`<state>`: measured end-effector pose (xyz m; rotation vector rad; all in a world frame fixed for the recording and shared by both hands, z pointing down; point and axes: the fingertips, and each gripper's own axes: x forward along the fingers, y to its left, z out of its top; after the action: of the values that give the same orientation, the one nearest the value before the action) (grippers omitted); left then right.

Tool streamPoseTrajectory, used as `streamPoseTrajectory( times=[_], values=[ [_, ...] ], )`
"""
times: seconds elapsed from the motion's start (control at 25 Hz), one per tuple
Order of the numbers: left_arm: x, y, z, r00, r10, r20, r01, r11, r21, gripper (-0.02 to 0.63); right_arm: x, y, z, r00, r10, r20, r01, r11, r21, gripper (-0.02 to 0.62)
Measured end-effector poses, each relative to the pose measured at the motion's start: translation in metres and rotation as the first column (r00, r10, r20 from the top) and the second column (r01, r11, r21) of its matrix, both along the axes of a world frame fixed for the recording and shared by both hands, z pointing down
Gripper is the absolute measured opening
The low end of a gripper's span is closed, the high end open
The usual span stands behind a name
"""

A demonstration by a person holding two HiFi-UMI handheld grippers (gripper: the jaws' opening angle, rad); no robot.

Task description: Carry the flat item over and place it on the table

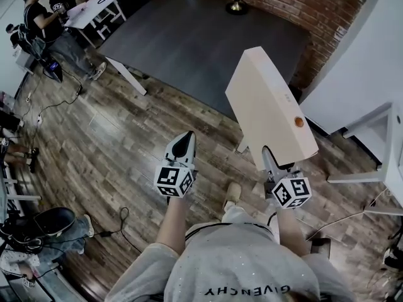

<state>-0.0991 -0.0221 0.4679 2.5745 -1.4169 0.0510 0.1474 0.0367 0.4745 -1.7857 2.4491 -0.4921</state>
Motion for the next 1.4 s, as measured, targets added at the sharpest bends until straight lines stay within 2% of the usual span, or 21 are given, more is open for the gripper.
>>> streamPoseTrajectory(
  times=[0.36, 0.52, 0.68, 0.92, 1.12, 1.4],
  values=[
    [0.03, -0.053, -0.003, 1.0, -0.015, 0.0, 0.015, 1.0, 0.012, -0.002, 0.019, -0.054, 0.001, 0.999, -0.052, -0.002, 0.052, 0.999, -0.001, 0.27],
    [0.047, -0.065, -0.002, 1.0, -0.01, 0.006, 0.01, 1.0, 0.018, -0.002, 0.034, -0.07, 0.002, 0.998, -0.055, 0.008, 0.055, 0.998, 0.001, 0.272],
    [0.047, -0.071, -0.001, 1.0, -0.021, 0.017, 0.021, 1.0, 0.007, -0.002, 0.041, -0.078, 0.002, 0.998, -0.058, 0.03, 0.058, 0.998, -0.008, 0.272],
    [0.041, -0.076, 0.012, 0.999, -0.034, 0.032, 0.034, 0.999, -0.02, -0.002, 0.038, -0.098, 0.013, 0.996, -0.052, 0.074, 0.055, 0.998, -0.032, 0.273],
    [0.04, -0.091, 0.015, 0.999, -0.014, 0.04, 0.015, 0.999, -0.029, -0.002, 0.029, -0.117, 0.013, 0.995, -0.067, 0.079, 0.07, 0.997, -0.039, 0.273],
    [0.056, -0.13, 0.013, 1.0, 0.015, 0.019, -0.014, 1.0, -0.021, -0.002, 0.025, -0.157, 0.012, 0.99, -0.097, 0.107, 0.104, 0.993, -0.059, 0.273]
  ],
)
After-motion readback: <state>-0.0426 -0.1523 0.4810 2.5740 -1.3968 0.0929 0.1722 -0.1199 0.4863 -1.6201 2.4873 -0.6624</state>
